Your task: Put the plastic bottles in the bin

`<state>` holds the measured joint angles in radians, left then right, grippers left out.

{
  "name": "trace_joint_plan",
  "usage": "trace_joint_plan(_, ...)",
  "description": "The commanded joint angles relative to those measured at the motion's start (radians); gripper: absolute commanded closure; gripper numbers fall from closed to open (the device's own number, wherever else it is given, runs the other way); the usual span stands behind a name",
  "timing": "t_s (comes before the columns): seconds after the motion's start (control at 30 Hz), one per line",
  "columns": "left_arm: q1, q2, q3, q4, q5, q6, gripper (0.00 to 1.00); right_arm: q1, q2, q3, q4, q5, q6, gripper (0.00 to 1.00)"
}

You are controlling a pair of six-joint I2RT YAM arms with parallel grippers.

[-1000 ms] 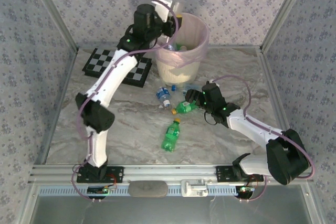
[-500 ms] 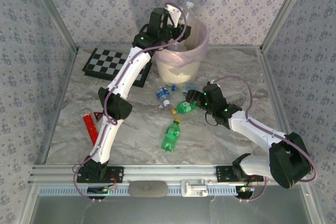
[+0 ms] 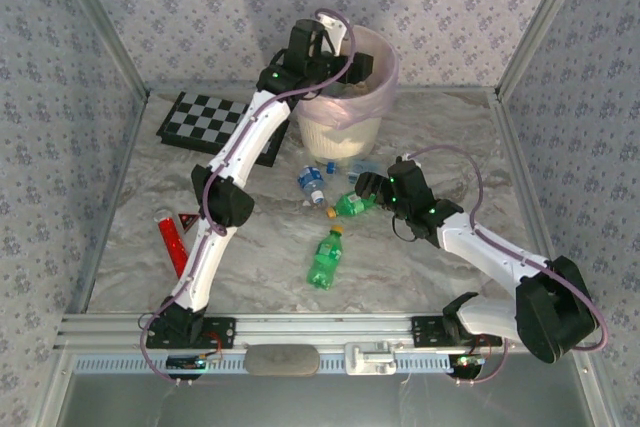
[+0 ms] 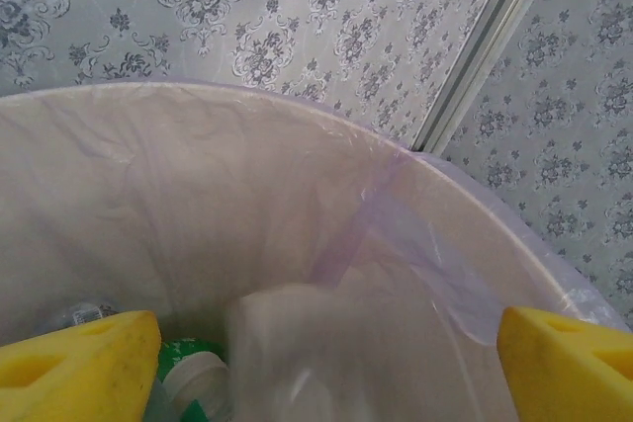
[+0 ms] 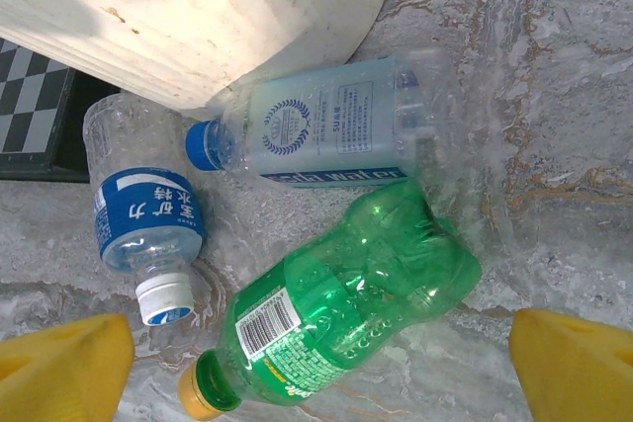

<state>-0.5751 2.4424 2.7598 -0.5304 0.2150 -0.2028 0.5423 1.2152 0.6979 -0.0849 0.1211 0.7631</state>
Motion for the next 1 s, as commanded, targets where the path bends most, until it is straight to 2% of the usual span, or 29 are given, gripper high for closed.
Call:
trace_joint_plan(0.0, -0.006, -0.039, 0.014, -0.002, 0.018, 0.007, 0.10, 0.008, -0.019, -0.001, -0.021, 0.026, 0.001, 0.01)
trace_joint_plan(0.27, -0.015, -0.139, 0.002, -0.094, 0.012, 0.038, 0.07, 0.007, -0.009, -0.002, -0.023, 0.026, 0.008, 0.01)
trace_joint_plan(0.43, -0.024, -0.265, -0.147, -0.072, 0.005, 0.043, 0.05, 0.005, 0.013, 0.003, -0.018, 0.017, 0.024, 0.01)
trace_joint_plan(0.57, -0.039, -0.458, -0.496, 0.135, -0.015, 0.049, 0.04, 0.002, 0.043, 0.003, -0.002, -0.008, 0.055, 0.01)
trace_joint_plan(0.77, -0.041, -0.783, -1.080, 0.540, -0.133, 0.024, 0.01, 0.007, 0.104, -0.021, 0.051, -0.061, 0.126, 0.01)
trace_joint_plan(0.97, -0.021, -0.993, -1.487, 0.729, -0.260, -0.084, 0.00, 0.016, 0.193, -0.038, 0.164, -0.108, 0.233, 0.01)
